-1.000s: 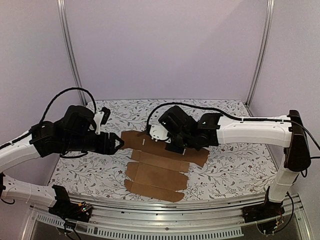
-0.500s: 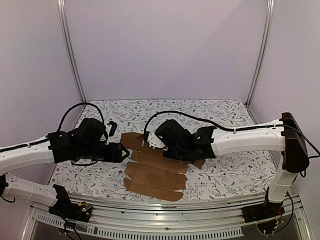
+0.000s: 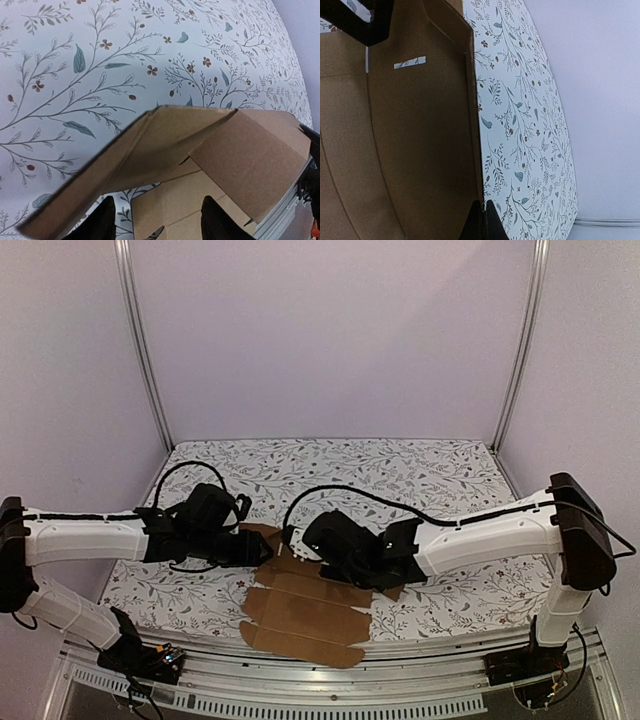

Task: Fold the paper box

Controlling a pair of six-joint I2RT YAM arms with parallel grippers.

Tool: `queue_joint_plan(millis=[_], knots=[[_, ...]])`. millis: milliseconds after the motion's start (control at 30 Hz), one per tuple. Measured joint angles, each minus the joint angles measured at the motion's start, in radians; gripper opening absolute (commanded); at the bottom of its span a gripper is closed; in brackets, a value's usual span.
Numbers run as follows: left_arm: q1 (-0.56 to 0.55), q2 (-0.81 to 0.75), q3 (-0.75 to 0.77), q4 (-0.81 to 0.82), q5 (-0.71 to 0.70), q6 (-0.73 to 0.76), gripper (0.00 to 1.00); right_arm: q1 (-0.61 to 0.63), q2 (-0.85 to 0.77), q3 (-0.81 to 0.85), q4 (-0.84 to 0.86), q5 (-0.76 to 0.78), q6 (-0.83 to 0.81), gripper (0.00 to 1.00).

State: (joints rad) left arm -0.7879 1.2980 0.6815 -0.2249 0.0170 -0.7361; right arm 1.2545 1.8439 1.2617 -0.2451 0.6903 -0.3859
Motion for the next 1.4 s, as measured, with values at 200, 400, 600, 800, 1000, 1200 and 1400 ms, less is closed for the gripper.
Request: queue_joint_plan(millis=[200,400,600,800,1000,1200,1400], knots=[[0.012,0.055,-0.011,0.027,0.002,-0.002,0.54,0.010,0.017,-0.005,0.009,0.000,0.032,0.00],[0.013,0.057,-0.015,0.014,-0.002,-0.002,0.52,0.011,0.026,-0.006,0.015,0.008,0.045,0.00],[0.014,0.055,-0.023,-0.027,0.010,-0.017,0.50,0.011,0.033,-0.006,0.020,0.017,0.048,0.00],[0.014,0.024,-0.064,-0.040,0.060,-0.055,0.51,0.011,0.039,-0.006,0.023,0.023,0.049,0.00],[0.016,0.018,-0.107,0.014,0.123,-0.101,0.50,0.012,0.039,-0.006,0.023,0.023,0.053,0.00],[0.026,0.024,-0.118,0.085,0.187,-0.138,0.38,0.019,0.039,-0.006,0.023,0.036,0.057,0.00],[0.028,0.012,-0.118,0.110,0.229,-0.161,0.27,0.026,0.039,-0.006,0.024,0.047,0.066,0.00]])
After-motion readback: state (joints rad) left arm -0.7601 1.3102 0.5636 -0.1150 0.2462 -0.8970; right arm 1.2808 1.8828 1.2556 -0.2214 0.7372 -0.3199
